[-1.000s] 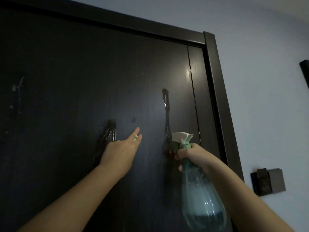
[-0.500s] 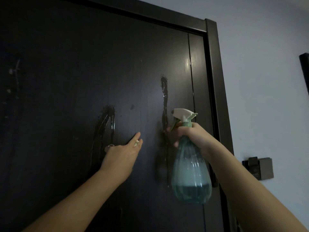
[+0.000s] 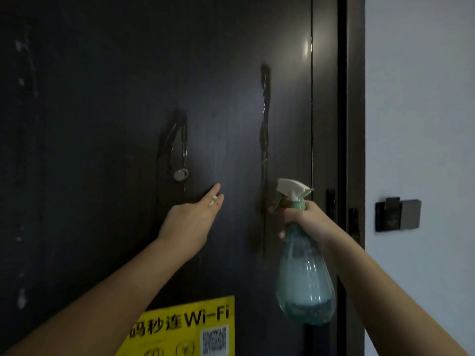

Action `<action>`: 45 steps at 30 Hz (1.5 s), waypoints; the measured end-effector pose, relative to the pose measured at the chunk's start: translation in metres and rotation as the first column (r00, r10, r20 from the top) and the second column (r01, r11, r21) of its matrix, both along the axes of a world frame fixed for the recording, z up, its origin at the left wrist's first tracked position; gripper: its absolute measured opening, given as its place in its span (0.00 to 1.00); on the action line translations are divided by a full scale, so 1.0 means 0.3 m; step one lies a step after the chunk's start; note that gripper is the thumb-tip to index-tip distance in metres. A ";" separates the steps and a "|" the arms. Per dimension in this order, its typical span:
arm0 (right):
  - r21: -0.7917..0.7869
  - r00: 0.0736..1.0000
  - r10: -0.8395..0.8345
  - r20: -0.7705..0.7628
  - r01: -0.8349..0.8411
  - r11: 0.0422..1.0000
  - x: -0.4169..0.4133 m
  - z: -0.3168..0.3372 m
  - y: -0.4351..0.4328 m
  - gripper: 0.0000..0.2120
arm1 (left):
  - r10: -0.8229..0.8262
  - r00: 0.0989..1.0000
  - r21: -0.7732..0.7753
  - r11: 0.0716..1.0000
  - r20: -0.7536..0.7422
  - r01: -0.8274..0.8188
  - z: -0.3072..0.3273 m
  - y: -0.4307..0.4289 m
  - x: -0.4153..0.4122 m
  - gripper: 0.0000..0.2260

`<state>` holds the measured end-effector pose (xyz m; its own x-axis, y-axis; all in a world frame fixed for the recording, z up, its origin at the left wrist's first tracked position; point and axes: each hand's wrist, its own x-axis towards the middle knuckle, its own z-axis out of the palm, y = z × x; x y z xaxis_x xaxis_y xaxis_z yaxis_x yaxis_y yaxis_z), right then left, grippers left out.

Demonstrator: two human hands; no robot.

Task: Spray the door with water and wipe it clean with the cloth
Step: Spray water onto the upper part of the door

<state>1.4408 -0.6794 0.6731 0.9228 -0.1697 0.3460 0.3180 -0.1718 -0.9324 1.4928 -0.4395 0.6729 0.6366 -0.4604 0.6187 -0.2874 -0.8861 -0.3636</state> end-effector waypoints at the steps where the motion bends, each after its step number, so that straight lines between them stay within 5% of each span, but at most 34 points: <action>1: -0.015 0.999 -0.018 -0.030 0.018 1.000 0.007 -0.054 -0.004 0.13 | -0.005 1.000 0.009 1.000 -0.014 0.006 -0.036 -0.001 -0.003 0.36; 10: -0.072 0.993 -0.036 -0.116 0.028 0.997 0.012 -0.290 0.104 0.09 | -0.016 0.997 0.017 1.000 -0.081 0.017 -0.329 0.053 -0.010 0.34; 18: -0.007 0.994 -0.102 0.036 0.103 0.995 0.039 -0.226 0.115 0.08 | -0.008 0.995 0.054 0.998 -0.101 0.013 -0.365 0.071 0.000 0.35; 27: -0.116 0.987 0.047 -0.153 -0.065 0.991 0.026 -0.310 0.085 0.10 | -0.003 0.995 0.052 0.999 -0.098 0.009 -0.380 0.065 0.015 0.34; 34: 0.003 0.996 -0.048 0.073 0.048 0.999 0.070 -0.157 0.040 0.11 | -0.009 0.996 0.062 0.998 -0.090 0.015 -0.385 0.064 0.024 0.34; 45: -0.171 0.969 0.073 -0.237 -0.116 0.978 0.026 -0.477 0.087 0.11 | -0.040 0.993 0.063 0.997 -0.109 0.047 -0.440 0.104 -0.007 0.35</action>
<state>1.4485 -0.6534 0.5299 0.9895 -0.0314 0.1409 0.1232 -0.3253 -0.9376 1.4907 -0.4083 0.5411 0.6762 -0.5260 0.5157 -0.3653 -0.8474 -0.3854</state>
